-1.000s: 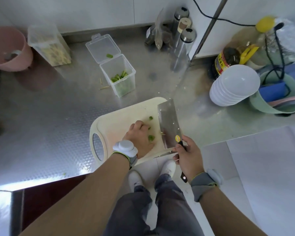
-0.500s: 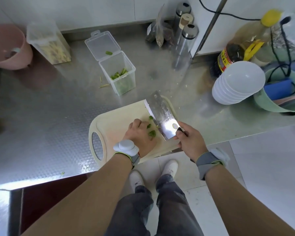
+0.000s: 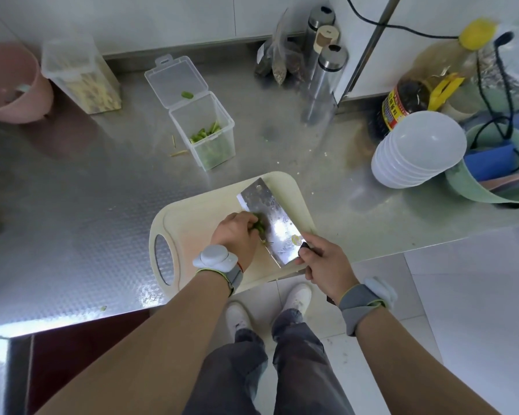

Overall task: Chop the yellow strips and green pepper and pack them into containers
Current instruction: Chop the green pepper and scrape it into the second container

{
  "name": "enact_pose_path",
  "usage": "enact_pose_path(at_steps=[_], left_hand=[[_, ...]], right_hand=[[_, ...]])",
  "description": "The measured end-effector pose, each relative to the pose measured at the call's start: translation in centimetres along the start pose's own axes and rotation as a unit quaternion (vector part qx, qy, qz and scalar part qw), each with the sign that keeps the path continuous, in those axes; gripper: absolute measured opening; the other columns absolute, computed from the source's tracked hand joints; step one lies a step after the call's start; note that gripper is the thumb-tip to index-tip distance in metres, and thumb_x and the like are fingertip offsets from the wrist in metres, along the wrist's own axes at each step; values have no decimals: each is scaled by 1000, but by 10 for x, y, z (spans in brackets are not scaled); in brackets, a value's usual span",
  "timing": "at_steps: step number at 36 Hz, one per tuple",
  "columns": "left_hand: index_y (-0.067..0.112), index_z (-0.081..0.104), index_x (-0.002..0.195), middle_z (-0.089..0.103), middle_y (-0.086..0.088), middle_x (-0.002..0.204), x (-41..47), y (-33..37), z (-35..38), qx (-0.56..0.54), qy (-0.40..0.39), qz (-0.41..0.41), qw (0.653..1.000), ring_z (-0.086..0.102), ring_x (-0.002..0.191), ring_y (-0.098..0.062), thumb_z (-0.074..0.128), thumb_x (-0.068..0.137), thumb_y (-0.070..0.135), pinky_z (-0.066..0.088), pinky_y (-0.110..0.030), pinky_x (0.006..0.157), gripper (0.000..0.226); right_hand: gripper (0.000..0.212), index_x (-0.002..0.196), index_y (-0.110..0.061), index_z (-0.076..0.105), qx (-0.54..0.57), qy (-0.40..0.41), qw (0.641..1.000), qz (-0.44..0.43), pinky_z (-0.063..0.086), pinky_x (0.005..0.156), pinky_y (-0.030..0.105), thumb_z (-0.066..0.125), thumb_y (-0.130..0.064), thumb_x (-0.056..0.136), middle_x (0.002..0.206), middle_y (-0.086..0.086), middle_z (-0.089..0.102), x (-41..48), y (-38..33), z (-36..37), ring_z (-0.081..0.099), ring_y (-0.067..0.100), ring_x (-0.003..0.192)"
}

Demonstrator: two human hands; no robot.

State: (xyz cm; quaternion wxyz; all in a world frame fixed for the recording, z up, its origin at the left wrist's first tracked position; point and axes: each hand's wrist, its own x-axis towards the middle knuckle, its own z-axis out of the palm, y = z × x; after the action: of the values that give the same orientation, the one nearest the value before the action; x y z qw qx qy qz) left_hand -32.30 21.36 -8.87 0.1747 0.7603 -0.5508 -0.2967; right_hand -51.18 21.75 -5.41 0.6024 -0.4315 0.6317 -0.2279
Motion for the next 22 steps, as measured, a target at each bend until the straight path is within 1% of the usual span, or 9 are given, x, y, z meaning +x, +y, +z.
enact_pose_path(at_steps=[2,3,7,10,12,16,20,22], left_hand=[[23,65,111,63,3,104,1,3,-1,-13,2,-4,1000,59,88,-16,58,85,19,39,-21,73,27],[23,66,110,63,3,104,2,4,-2,-16,2,-2,1000,60,89,-17,59,85,19,39,-21,73,26],[22,67,106,64,1,101,4,14,-10,-14,-7,22,1000,59,84,-16,61,85,17,40,-22,72,23],[22,67,105,63,1,99,7,28,-22,-11,-4,47,999,58,81,-18,60,85,18,42,-24,70,22],[21,67,106,63,1,99,11,38,-31,-10,7,63,998,58,80,-19,60,85,18,43,-25,71,22],[20,67,106,63,0,101,25,58,-61,-13,62,99,993,55,76,-17,61,85,17,40,-23,71,22],[19,67,110,61,-2,108,40,74,-90,8,111,112,987,56,91,-20,57,87,20,41,-23,76,25],[19,66,111,59,-2,111,49,80,-109,-6,141,102,985,55,95,-21,57,86,19,40,-22,79,27]], right_hand=[[43,97,-39,61,21,-4,1000,7,38,40,14,46,1,94,79,12,60,-2,0,2,49,-2,40],[44,95,-40,61,30,-6,999,11,38,40,15,46,2,94,79,12,59,-4,0,2,49,-2,40],[39,108,-29,63,63,6,998,25,35,38,17,47,3,93,75,14,59,-8,-4,-1,44,4,38],[37,120,-23,60,73,19,997,26,34,39,18,48,0,94,72,11,62,-12,-13,-6,43,10,39],[36,124,-21,59,66,27,997,23,34,40,20,50,-3,94,70,8,65,-10,-20,-9,40,15,40],[35,126,-18,60,54,33,998,-19,35,40,21,51,-8,94,67,2,69,-3,-54,-12,41,16,40],[36,128,-18,57,65,32,996,-46,36,43,26,53,-10,94,73,4,70,5,-88,-5,43,17,43],[37,130,-19,55,81,23,995,-57,37,44,26,54,-11,94,74,5,69,11,-111,2,44,18,44]])
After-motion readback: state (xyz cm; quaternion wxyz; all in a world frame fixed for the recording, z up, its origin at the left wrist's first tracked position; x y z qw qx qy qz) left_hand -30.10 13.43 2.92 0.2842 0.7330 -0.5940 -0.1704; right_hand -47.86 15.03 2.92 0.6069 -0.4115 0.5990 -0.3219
